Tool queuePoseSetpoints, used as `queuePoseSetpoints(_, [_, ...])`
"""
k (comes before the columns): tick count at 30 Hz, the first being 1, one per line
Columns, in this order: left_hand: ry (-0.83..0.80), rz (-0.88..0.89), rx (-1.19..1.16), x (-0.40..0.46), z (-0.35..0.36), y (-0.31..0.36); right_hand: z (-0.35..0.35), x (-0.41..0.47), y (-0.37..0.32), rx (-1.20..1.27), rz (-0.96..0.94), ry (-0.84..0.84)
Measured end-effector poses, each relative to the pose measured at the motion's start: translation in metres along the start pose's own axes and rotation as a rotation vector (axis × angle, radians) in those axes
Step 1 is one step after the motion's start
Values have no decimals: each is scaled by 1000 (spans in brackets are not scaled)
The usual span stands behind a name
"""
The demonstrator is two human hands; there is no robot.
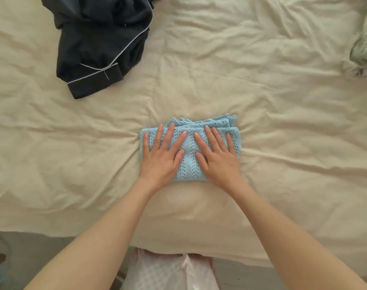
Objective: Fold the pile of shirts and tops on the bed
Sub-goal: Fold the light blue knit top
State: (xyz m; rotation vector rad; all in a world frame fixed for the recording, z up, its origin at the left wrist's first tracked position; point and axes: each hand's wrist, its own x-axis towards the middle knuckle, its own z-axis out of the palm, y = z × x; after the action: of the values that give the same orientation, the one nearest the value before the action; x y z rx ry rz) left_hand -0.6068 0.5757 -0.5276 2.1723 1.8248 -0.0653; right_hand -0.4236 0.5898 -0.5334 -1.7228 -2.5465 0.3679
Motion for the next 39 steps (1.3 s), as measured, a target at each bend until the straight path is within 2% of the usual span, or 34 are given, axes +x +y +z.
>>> queuePoseSetpoints(2, [3, -78, -148, -4, -14, 0, -16, -4, -2, 79, 36, 80])
queuePoseSetpoints(3, [51, -157, -251, -7, -23, -1, -26, -7, -2, 135, 118, 137])
queuePoseSetpoints(5, [155, -386, -511, -15, -33, -9, -43, -15, -1, 357, 472, 215])
queuePoseSetpoints(7, [155, -658, -820, -24, -38, -17, -55, -19, 5, 855, 936, 138])
queuePoseSetpoints(8, [115, -766, -963, -27, -39, -20, -57, -19, 9, 1133, 1093, 55])
queuePoseSetpoints(9, [67, -836, -1086, -29, -42, -21, -57, -19, 15, 1331, 1168, -23])
queuePoseSetpoints(12, [-70, -887, -1324, -30, -46, -26, -56, -16, 28, 1435, 1154, -136])
queuePoseSetpoints(16, [-194, -797, -1364, -26, -52, -30, -55, -12, 26, 1477, 1117, -147])
queuePoseSetpoints(20, [-125, -796, -1343, -34, -59, -21, -61, -14, 13, 1470, 1103, -98])
queuePoseSetpoints(26, [-36, -766, -1339, -56, -86, -16, -96, -27, -4, 1474, 1040, -113])
queuePoseSetpoints(33, [8, -596, -1279, -90, -157, -7, -167, -79, -52, 1361, 944, 145])
queuePoseSetpoints(39, [-9, -371, -1252, -103, -224, 32, -245, -130, -57, 1305, 895, 385])
